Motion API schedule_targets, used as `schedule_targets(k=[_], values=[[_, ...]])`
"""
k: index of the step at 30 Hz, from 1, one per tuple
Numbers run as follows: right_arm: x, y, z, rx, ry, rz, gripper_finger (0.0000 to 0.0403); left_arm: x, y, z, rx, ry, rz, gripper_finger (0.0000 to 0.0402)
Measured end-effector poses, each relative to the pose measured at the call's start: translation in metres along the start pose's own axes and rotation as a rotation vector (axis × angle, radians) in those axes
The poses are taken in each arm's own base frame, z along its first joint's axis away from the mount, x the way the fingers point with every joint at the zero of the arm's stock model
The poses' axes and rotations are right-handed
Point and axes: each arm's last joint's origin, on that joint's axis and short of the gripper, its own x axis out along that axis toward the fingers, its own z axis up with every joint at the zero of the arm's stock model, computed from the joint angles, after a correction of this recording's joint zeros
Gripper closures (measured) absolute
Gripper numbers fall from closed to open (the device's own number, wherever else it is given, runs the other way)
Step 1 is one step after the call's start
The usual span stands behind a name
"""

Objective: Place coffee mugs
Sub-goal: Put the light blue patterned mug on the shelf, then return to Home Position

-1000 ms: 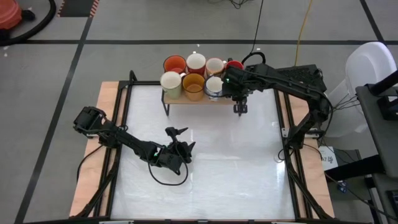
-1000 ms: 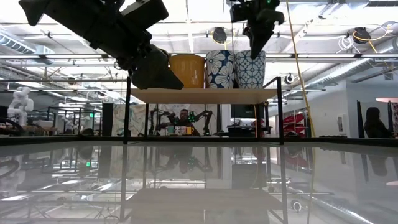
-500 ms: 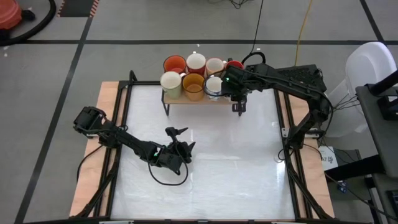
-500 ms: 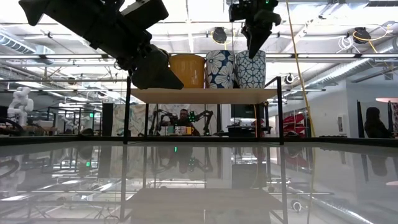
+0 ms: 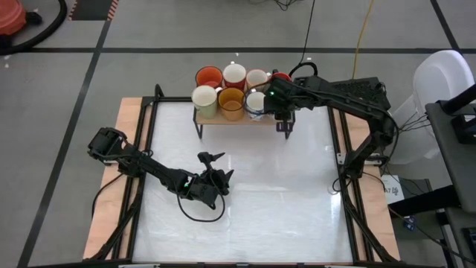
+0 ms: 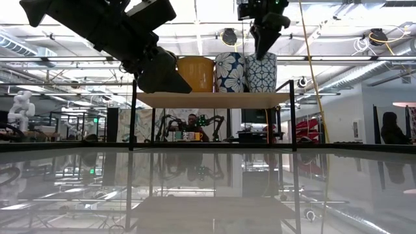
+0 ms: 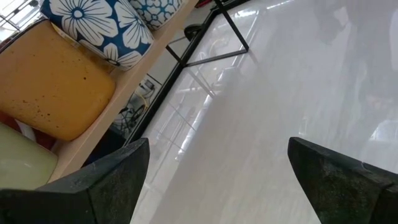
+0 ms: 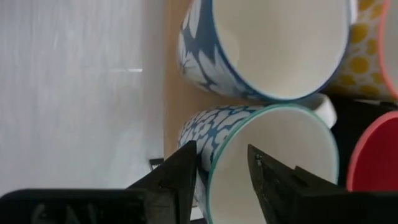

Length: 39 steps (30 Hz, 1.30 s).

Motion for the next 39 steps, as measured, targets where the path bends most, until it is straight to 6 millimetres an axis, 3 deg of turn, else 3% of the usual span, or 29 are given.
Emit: schedule_targets(k=[4,12,19,24,32,39], values=[[-0.008,-0.001,0.001,0.017,-0.055,-0.022,0.0276,0.0,0.0,0.0,0.001,0.001,0.0,0.0016],[-0.045,0.004,-0.009,0.085,-0.184,-0.059,0.0255,0.0,0.0,0.0,0.0,0.003,-0.016,0.0016],[-0.074,0.031,-0.016,0.177,-0.378,-0.021,0.0245,-0.006,0.003,0.002,0.031,-0.005,-0.029,0.0028],[-0.077,0.053,-0.022,0.161,-0.556,-0.033,0.0245,-0.019,0.019,0.014,0.01,-0.037,-0.042,0.0088],[-0.083,0.071,-0.047,0.172,-0.71,-0.065,0.0246,-0.039,0.057,0.028,-0.048,-0.066,-0.038,0.0209],[-0.076,0.092,-0.067,0.148,-0.767,-0.018,0.0288,-0.047,0.078,0.037,-0.086,-0.102,-0.047,0.0297]])
